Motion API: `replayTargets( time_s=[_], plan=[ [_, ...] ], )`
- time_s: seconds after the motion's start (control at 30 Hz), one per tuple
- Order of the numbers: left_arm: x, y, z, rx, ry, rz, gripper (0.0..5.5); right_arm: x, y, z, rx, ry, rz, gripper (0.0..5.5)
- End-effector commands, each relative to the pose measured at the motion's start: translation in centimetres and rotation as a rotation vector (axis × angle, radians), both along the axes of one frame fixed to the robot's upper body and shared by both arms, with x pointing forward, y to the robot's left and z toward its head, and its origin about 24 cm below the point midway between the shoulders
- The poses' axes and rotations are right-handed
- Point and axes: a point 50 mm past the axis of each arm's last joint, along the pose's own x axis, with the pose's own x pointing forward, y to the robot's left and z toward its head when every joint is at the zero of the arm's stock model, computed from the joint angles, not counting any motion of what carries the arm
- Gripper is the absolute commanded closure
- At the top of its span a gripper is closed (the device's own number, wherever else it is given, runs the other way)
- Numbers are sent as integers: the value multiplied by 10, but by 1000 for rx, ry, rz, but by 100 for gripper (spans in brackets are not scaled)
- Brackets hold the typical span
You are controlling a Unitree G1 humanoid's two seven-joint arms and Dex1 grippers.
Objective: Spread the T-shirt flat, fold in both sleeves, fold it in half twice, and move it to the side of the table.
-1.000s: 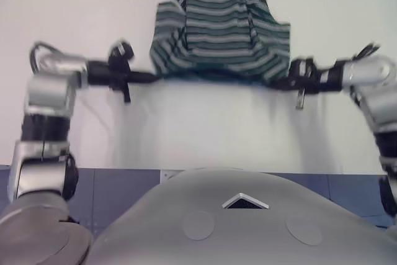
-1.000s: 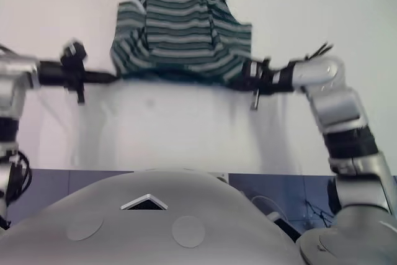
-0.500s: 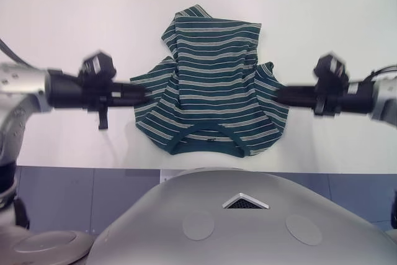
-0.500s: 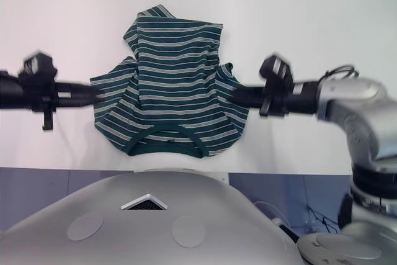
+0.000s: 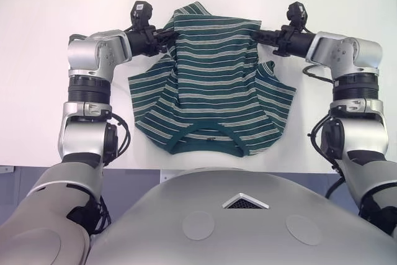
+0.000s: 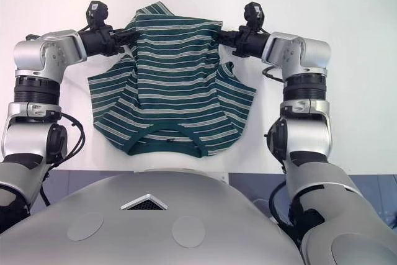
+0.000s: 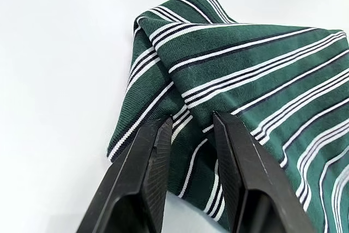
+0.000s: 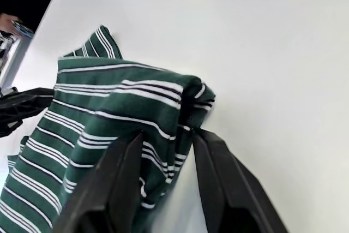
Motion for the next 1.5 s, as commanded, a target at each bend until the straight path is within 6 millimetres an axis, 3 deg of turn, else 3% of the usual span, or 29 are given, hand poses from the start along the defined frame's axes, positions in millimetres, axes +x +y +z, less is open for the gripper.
replayTargets(
  time_s=[0.03, 0.2, 0.4, 0.67, 0.8, 0.93, 1.07, 1.17, 1.23, 1.3, 1.43, 1.5],
  plan=[
    [-5, 19, 6, 1, 26, 29, 415, 2, 3, -1, 78, 1, -19, 438],
    [-8, 31, 14, -55, 25, 86, 415, 6, 7, 10, 178, -51, -28, 543],
    [-25, 44, 5, -33, 85, 117, 415, 8, 9, 35, 288, -128, -12, 549],
    [-4, 10, -16, -151, 96, 138, 415, 2, 19, 44, 300, -153, 54, 549],
    [1, 8, -24, -117, 61, 163, 489, 2, 16, 43, 288, -155, 45, 550],
    [24, 20, 6, -181, -127, 255, 548, 13, -16, 61, 307, -269, -106, 550],
    [40, 30, 31, -197, -240, 291, 548, 17, -40, 69, 253, -314, -180, 550],
    [41, 31, 40, -245, -270, 273, 548, 11, -47, 70, 228, -325, -157, 550],
    [12, 35, 16, -187, -101, 185, 548, -20, -53, 32, 45, -159, -60, 550],
    [-22, 41, 7, -147, 9, 90, 548, -60, -61, 6, -68, -12, 30, 550],
    [-63, 51, 5, -26, 68, 14, 548, -102, -72, -4, -168, 78, 105, 550],
    [-65, 50, -4, 20, 98, 43, 548, -103, -73, -11, -199, 105, 78, 550]
  ],
)
